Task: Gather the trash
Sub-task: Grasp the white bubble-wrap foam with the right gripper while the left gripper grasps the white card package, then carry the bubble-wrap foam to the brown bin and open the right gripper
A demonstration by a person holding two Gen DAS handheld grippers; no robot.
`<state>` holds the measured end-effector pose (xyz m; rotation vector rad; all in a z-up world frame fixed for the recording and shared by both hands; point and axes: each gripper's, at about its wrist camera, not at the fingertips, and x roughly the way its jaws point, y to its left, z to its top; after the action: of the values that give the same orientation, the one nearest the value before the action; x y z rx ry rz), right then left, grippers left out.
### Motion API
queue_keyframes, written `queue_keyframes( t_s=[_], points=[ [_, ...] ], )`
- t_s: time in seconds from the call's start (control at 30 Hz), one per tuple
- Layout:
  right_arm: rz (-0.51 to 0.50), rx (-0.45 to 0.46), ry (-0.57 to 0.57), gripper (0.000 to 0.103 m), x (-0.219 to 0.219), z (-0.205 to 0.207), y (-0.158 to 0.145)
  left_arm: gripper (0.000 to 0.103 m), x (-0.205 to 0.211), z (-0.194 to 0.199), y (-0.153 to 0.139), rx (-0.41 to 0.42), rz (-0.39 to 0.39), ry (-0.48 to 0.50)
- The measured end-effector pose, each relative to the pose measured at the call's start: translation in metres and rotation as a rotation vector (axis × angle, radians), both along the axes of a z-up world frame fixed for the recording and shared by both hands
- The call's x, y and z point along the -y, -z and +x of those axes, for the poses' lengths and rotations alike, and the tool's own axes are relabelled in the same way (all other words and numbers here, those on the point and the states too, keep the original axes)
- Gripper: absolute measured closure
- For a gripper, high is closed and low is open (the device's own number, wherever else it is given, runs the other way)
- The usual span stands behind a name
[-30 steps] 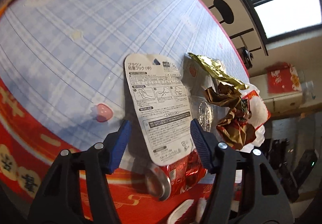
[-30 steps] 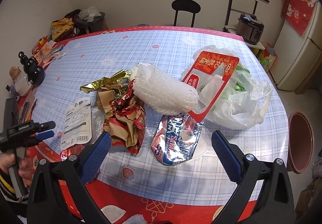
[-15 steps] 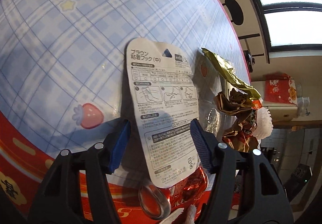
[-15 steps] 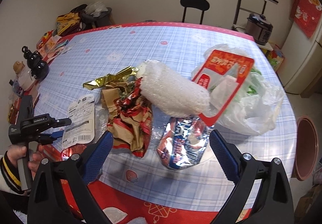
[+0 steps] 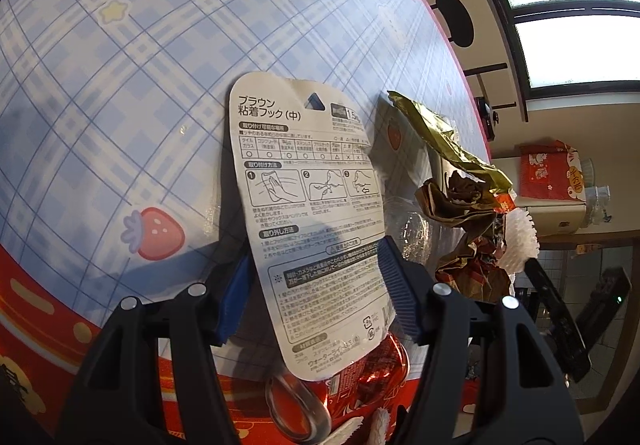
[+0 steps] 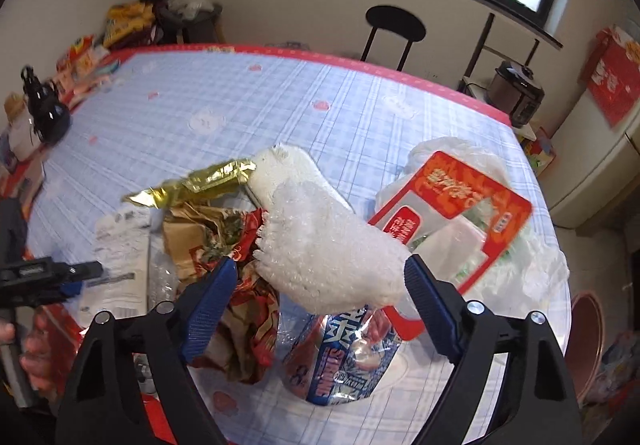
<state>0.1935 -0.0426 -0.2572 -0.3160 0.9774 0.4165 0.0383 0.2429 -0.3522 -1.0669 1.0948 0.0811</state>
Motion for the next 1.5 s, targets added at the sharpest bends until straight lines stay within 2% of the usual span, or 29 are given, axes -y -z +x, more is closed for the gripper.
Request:
queue_keyframes(
  t_s=[0.1,0.13,0.27,0.37,0.47,0.67,0.93,1.1,1.37,1.5],
  points=[
    [-0.02,-0.023,0.002,0.053,0.0,0.005,0.008,0.045,0.003,0.003,0.002,-0.001,-0.01,0.007],
    [0.005,-0.021,0.018,0.057,0.005,0.003,0.005,0.05,0.003,0.002,0.003,-0.002,-0.017,0.01],
    [0.075,0.053,0.026,0.065,0.015,-0.014,-0.021,0.072,0.002,-0.001,0.001,0.012,-0.018,0.008],
    [0.132,0.119,0.037,0.067,0.024,-0.031,-0.044,0.086,-0.008,-0.006,-0.011,0.077,-0.021,-0.01],
    [0.187,0.158,0.049,0.068,0.034,-0.044,-0.059,0.096,-0.014,-0.008,-0.027,0.126,0.02,-0.005],
    [0.259,0.17,0.058,0.068,0.044,-0.065,-0.068,0.098,-0.023,-0.02,-0.063,0.235,0.098,-0.005],
    [0.304,0.187,0.077,0.068,0.049,-0.088,-0.071,0.098,-0.036,-0.043,-0.112,0.333,0.209,-0.009],
    [0.322,0.218,0.118,0.068,0.053,-0.097,-0.076,0.098,-0.042,-0.047,-0.145,0.403,0.277,0.023],
    [0.307,0.276,0.214,0.068,0.075,-0.114,-0.081,0.098,-0.022,-0.024,-0.176,0.512,0.314,0.145],
    [0.307,0.278,0.273,0.068,0.105,-0.121,-0.077,0.098,-0.002,-0.014,-0.178,0.514,0.301,0.17]
  ],
)
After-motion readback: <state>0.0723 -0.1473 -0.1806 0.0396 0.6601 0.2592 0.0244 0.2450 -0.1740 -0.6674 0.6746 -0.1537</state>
